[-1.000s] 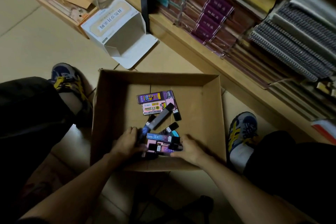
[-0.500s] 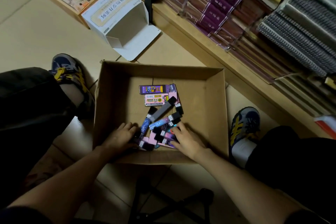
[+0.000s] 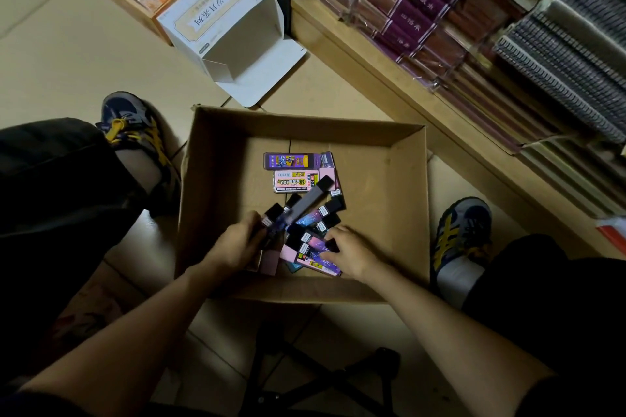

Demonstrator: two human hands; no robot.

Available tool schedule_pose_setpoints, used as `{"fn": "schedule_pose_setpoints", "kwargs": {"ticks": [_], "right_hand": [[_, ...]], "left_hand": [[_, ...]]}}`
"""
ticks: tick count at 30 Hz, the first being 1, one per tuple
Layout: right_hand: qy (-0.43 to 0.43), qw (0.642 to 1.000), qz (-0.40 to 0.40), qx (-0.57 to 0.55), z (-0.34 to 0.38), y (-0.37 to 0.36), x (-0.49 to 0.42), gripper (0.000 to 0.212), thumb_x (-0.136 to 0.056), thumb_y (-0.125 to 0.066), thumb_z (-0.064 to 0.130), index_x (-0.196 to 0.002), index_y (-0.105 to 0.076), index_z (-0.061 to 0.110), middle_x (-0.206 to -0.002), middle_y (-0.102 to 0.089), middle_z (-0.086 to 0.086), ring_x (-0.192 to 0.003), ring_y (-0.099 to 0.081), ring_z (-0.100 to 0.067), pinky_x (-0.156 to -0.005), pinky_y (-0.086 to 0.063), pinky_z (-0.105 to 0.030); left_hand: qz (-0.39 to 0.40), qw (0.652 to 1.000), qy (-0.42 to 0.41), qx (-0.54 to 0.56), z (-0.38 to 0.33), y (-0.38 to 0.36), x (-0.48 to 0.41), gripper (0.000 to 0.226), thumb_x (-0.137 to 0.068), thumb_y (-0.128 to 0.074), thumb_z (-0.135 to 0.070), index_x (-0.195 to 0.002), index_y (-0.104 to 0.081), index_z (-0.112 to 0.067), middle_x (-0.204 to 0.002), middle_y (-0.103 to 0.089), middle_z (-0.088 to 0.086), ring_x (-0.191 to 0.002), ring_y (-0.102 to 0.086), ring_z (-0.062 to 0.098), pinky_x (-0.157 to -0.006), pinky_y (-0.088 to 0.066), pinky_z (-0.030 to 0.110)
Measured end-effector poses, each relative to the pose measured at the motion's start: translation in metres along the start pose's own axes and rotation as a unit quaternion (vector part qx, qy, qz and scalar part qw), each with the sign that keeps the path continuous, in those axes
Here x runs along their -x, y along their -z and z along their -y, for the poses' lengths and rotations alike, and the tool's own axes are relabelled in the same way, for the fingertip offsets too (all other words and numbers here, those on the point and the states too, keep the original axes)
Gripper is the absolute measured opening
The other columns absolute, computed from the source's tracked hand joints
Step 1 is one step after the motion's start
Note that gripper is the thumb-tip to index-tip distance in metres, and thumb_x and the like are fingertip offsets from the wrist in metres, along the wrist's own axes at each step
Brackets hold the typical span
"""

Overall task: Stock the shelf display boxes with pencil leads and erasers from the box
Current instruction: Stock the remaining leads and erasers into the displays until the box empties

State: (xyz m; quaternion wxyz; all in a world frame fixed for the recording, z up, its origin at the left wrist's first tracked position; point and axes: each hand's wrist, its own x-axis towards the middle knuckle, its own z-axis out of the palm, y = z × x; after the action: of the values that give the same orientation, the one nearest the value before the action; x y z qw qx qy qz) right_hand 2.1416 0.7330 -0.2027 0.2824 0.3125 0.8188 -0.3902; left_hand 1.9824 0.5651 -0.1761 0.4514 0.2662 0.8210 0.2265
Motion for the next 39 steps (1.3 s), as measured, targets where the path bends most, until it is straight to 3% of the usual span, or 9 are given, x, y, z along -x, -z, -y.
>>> {"fn": "schedule_pose_setpoints", "kwargs": {"ticks": [8,13,17,19,23,27,31,36,39], "right_hand": [[-0.032,0.929,-0.047,-0.365,0.016,0.022,0.005,0.012,-0.082,-0.069,0.005,-0.084,-0.061,0.014,-0.073,-0.063,0.006,-0.067,-0.06,-0.009,-0.058,-0.045,-0.01],[0.004,0.91,0.085,-0.407,0.044,0.026,0.009,0.006,-0.093,-0.056,0.015,-0.093,-0.062,0.016,-0.078,-0.065,0.006,-0.059,-0.062,0.001,-0.056,-0.051,-0.016],[-0.045,0.895,0.022,-0.443,0.049,0.026,0.004,0.027,-0.1,-0.042,0.023,-0.111,-0.056,0.003,-0.081,-0.061,-0.004,-0.059,-0.062,-0.01,-0.054,-0.051,-0.017],[-0.08,0.865,-0.039,-0.493,0.042,0.03,0.001,0.037,-0.1,-0.041,0.023,-0.109,-0.057,-0.009,-0.082,-0.062,-0.013,-0.065,-0.063,-0.014,-0.065,-0.051,-0.02],[-0.034,0.85,-0.051,-0.523,0.041,0.036,0.0,0.033,-0.099,-0.038,0.035,-0.102,-0.066,0.019,-0.119,-0.063,-0.012,-0.106,-0.06,-0.019,-0.098,-0.042,-0.031],[-0.04,0.873,-0.07,-0.481,0.058,0.034,-0.005,0.04,-0.097,-0.035,0.049,-0.118,-0.061,0.026,-0.084,-0.06,-0.001,-0.065,-0.055,-0.012,-0.067,-0.048,-0.029],[-0.047,0.916,-0.052,-0.395,0.062,0.043,-0.013,0.047,-0.096,-0.036,0.05,-0.118,-0.061,0.016,-0.103,-0.067,-0.002,-0.097,-0.061,-0.017,-0.084,-0.046,-0.025],[-0.215,0.89,-0.216,-0.339,0.043,0.052,-0.022,0.037,-0.098,-0.045,0.035,-0.11,-0.062,0.005,-0.092,-0.064,-0.008,-0.067,-0.055,-0.013,-0.052,-0.041,-0.018],[-0.289,0.877,-0.198,-0.33,0.029,0.042,-0.018,0.025,-0.094,-0.054,0.027,-0.1,-0.066,0.006,-0.08,-0.065,-0.003,-0.057,-0.052,-0.01,-0.042,-0.037,-0.018]], "left_hand": [[0.022,0.91,0.105,0.401,-0.039,-0.021,-0.002,0.025,-0.088,-0.062,-0.029,-0.103,-0.055,-0.011,-0.099,-0.069,0.003,-0.085,-0.067,0.013,-0.067,-0.057,0.028],[0.027,0.874,0.087,0.477,-0.058,-0.029,-0.017,0.035,-0.099,-0.042,-0.031,-0.119,-0.051,-0.004,-0.1,-0.064,0.011,-0.085,-0.062,0.019,-0.062,-0.054,0.021],[-0.018,0.852,0.092,0.514,-0.055,-0.027,-0.026,0.021,-0.101,-0.039,-0.022,-0.103,-0.055,-0.009,-0.091,-0.061,0.009,-0.084,-0.059,0.02,-0.085,-0.049,0.036],[-0.02,0.845,0.094,0.527,-0.051,-0.025,-0.026,0.017,-0.101,-0.039,-0.02,-0.096,-0.054,-0.013,-0.084,-0.059,0.008,-0.073,-0.062,0.017,-0.077,-0.052,0.036],[0.024,0.889,0.098,0.446,-0.053,-0.026,-0.025,0.02,-0.101,-0.04,-0.024,-0.112,-0.052,-0.013,-0.088,-0.063,0.003,-0.072,-0.065,0.011,-0.058,-0.054,0.023],[0.134,0.853,0.079,0.499,-0.067,-0.027,-0.02,0.033,-0.101,-0.037,-0.031,-0.099,-0.058,-0.006,-0.077,-0.063,0.009,-0.065,-0.06,0.019,-0.061,-0.052,0.026],[0.186,0.869,0.04,0.456,-0.059,-0.019,-0.018,0.023,-0.092,-0.053,-0.033,-0.085,-0.053,-0.011,-0.067,-0.059,0.0,-0.054,-0.057,0.01,-0.055,-0.05,0.023],[-0.067,0.92,0.113,0.369,-0.036,-0.012,-0.032,0.029,-0.088,-0.064,-0.02,-0.108,-0.048,-0.006,-0.098,-0.061,0.01,-0.093,-0.064,0.027,-0.077,-0.056,0.041],[-0.107,0.954,0.118,0.254,-0.019,-0.014,-0.039,0.045,-0.079,-0.075,-0.022,-0.111,-0.047,-0.009,-0.114,-0.061,0.009,-0.106,-0.06,0.026,-0.092,-0.051,0.046]]}}
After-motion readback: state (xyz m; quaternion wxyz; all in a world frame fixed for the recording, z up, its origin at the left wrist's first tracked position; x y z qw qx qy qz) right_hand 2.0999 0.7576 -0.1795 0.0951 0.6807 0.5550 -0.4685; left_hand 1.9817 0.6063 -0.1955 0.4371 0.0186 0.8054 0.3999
